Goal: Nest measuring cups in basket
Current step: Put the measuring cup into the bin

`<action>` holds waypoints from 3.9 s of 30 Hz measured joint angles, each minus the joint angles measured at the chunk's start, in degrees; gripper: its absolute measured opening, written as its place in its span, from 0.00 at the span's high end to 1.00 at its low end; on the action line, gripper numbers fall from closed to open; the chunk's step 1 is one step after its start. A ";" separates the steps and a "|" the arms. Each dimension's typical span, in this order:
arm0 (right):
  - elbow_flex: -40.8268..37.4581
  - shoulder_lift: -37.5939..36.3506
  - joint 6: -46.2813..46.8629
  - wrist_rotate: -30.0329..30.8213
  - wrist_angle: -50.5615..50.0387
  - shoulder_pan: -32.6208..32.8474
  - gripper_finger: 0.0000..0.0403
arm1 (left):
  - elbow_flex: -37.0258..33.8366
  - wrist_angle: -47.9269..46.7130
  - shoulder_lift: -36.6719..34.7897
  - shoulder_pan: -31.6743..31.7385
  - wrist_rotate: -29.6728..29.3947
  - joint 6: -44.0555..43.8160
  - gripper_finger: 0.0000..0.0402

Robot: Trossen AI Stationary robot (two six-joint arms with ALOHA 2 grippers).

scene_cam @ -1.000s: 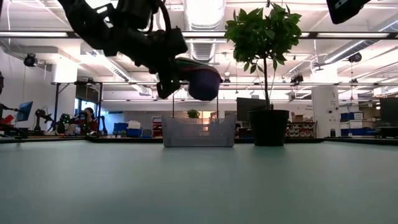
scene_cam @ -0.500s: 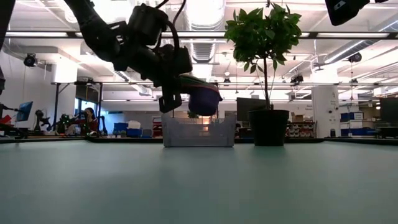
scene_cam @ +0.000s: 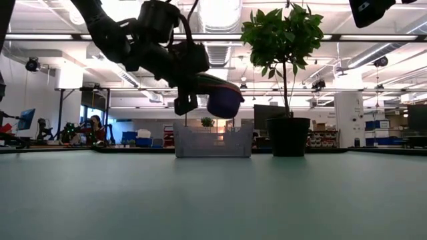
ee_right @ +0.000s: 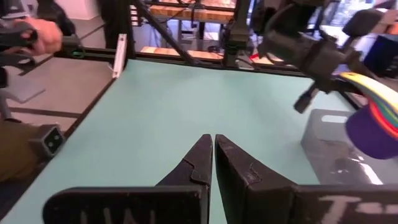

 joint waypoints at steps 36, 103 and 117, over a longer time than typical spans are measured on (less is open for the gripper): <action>49.66 44.51 -18.35 -0.20 -21.84 -12.35 0.43 | -15.06 10.63 -20.30 -25.64 3.34 -13.28 0.95; 61.68 57.18 -12.95 -18.03 -33.08 -18.71 0.63 | -13.97 8.98 -18.76 -27.21 10.97 -13.99 0.93; 61.68 57.18 -12.38 -20.18 -32.92 -19.08 0.76 | -13.35 7.93 -18.76 -27.21 10.93 -15.45 0.92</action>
